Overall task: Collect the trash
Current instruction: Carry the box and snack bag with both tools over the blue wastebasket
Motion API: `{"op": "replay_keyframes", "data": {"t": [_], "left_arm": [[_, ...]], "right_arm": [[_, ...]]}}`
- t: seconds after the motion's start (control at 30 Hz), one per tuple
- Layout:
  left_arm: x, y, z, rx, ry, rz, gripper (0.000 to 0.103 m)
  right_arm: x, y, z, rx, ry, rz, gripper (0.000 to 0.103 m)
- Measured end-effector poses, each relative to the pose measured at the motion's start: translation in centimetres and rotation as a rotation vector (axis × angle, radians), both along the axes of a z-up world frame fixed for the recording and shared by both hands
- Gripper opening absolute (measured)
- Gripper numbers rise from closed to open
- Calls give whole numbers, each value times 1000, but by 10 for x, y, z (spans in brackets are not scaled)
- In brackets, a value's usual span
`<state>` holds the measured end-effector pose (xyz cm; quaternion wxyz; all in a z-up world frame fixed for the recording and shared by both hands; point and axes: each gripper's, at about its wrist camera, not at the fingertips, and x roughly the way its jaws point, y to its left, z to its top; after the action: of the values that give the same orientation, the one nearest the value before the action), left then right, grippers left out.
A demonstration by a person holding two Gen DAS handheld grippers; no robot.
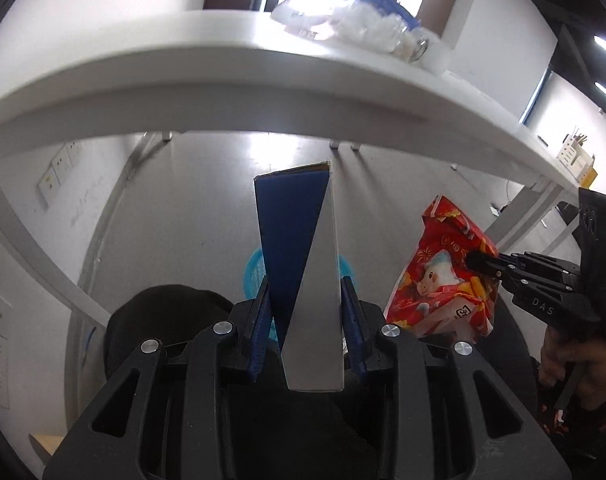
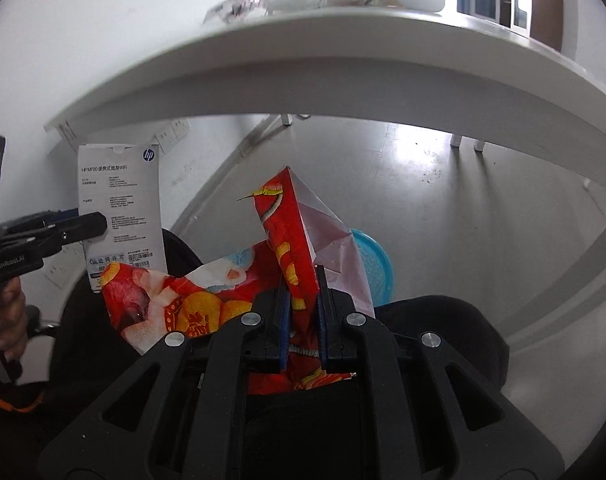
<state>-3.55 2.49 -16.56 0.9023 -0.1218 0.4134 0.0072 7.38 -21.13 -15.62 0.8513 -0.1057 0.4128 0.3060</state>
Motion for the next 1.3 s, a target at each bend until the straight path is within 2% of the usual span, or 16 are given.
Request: {"op": "replay_keyframes", "data": {"t": [0.27,0.47,0.63,0.73,0.87,1.1,1.3], "left_arm": [[49,-4,-41,56,123,-5,32],[79,-12,-59,55,203,-11,32],[104,-13,-77,97,240,-9,32],[121,-13,-91,107,275,-4,32],[138,-10,-106,73,314,-4,32],[164,-3,-130,61,357,22,32],[189,2,-152,12,417,34,32]], "right_arm": [[37,29,-35,-107,14,9,10],[68,33,-63,-97,148,-30,10],[88,39,-82,-106,179,-56,10],[97,43,-95,-145,198,-76,10],[118,56,-114,-181,240,-102,10],[160,80,-154,-266,296,-144,10],[196,91,-194,-330,334,-231,10]]}}
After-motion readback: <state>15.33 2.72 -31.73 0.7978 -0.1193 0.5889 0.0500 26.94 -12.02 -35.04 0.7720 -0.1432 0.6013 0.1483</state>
